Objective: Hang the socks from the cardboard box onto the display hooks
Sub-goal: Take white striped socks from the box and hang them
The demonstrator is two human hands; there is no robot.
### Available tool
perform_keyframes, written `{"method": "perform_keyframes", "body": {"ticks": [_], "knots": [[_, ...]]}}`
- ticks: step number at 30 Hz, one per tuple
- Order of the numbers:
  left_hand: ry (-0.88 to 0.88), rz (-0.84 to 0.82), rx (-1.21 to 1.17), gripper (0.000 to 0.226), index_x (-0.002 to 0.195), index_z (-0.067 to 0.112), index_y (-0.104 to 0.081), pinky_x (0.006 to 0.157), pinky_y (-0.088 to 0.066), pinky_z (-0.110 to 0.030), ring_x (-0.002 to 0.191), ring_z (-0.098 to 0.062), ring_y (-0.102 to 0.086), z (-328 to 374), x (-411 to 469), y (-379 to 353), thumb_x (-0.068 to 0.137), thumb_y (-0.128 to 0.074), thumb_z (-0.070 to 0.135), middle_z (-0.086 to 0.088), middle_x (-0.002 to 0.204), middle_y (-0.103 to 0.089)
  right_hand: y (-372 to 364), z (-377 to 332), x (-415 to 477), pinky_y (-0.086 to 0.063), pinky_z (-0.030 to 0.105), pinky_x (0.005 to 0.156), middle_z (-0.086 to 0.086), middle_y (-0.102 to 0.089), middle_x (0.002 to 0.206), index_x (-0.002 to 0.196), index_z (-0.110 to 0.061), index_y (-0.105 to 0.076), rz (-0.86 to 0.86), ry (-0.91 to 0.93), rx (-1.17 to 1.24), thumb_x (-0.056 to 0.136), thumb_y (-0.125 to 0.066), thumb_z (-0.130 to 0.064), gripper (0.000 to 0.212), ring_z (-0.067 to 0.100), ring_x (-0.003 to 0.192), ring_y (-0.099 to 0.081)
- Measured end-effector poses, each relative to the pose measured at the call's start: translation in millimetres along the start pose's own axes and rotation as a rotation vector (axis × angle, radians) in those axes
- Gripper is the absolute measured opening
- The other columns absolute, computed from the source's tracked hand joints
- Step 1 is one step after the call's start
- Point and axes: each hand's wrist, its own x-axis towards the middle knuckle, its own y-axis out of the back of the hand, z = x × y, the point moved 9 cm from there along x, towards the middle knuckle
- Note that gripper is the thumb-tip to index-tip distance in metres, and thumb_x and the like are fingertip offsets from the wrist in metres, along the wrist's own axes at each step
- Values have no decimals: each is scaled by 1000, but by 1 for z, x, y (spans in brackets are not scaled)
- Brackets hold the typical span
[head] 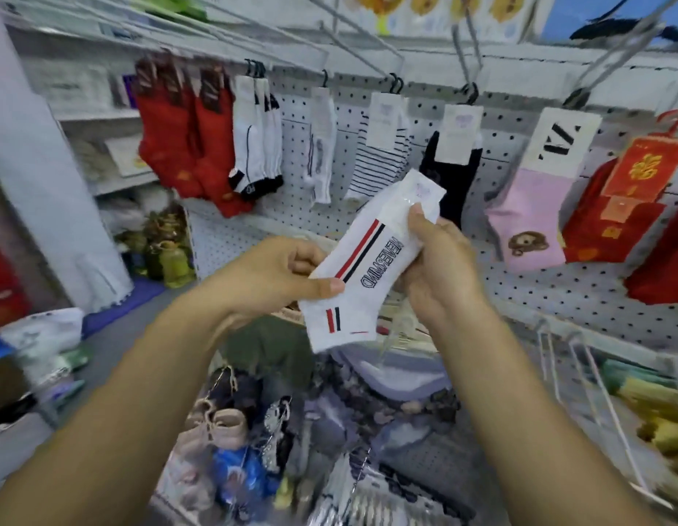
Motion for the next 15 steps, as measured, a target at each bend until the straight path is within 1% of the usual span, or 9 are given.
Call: {"method": "perform_keyframes", "body": {"ticks": [1, 3, 4, 5, 7, 9, 12, 15], "knots": [[15, 21, -17, 27, 108, -7, -68, 75, -62, -30, 89, -23, -76, -8, -4, 15, 85, -76, 5, -13, 101, -79, -12, 9, 3, -57, 51, 88, 15, -73, 115, 107, -11, -59, -16, -16, -2, 99, -61, -22, 13, 34, 103, -70], [52, 44, -52, 32, 114, -6, -67, 88, -60, -44, 100, -34, -74, -24, -12, 42, 86, -76, 6, -17, 106, -77, -37, 27, 10, -59, 45, 83, 8, -74, 107, 106, -15, -61, -39, -61, 15, 99, -62, -20, 9, 26, 98, -71], [69, 59, -66, 32, 114, -4, -67, 91, -59, -48, 101, -37, -74, -33, -13, 57, 86, -76, 6, -18, 107, -77, -47, 37, 13, -59, 41, 81, 5, -74, 103, 108, -15, -63, -37, -103, 37, 99, -62, -19, 11, 22, 92, -70], [79, 72, -81, 29, 113, -2, -68, 91, -59, -49, 101, -37, -74, -40, -13, 72, 86, -75, 5, -18, 107, -77, -57, 48, 16, -59, 41, 82, 4, -74, 98, 109, -15, -64, -25, -156, 66, 98, -63, -20, 12, 21, 88, -70], [73, 87, -103, 25, 109, 1, -70, 87, -62, -45, 97, -33, -75, -49, -8, 100, 85, -75, 1, -18, 107, -77, -75, 68, 22, -57, 44, 86, 6, -71, 93, 107, -14, -65, 8, -260, 125, 97, -65, -21, 13, 22, 83, -68], [49, 85, -109, 23, 105, 5, -71, 81, -64, -38, 92, -28, -76, -55, 1, 126, 84, -75, -2, -16, 106, -77, -92, 83, 29, -57, 45, 82, 8, -71, 93, 109, -13, -64, 30, -313, 170, 95, -68, -21, 16, 24, 85, -68], [22, 33, -90, 23, 101, 8, -72, 76, -63, -31, 92, -23, -75, -62, 20, 159, 83, -75, -5, -12, 104, -78, -117, 97, 41, -56, 44, 77, 9, -72, 94, 105, -12, -64, 55, -301, 213, 95, -67, -20, 14, 25, 87, -68], [-21, -16, -30, 28, 108, 7, -72, 79, -62, -30, 99, -21, -75, -69, 42, 187, 82, -77, -4, -9, 108, -78, -142, 103, 55, -58, 46, 81, 9, -72, 101, 116, -10, -61, 56, -222, 220, 97, -64, -21, 22, 25, 96, -69]]}}
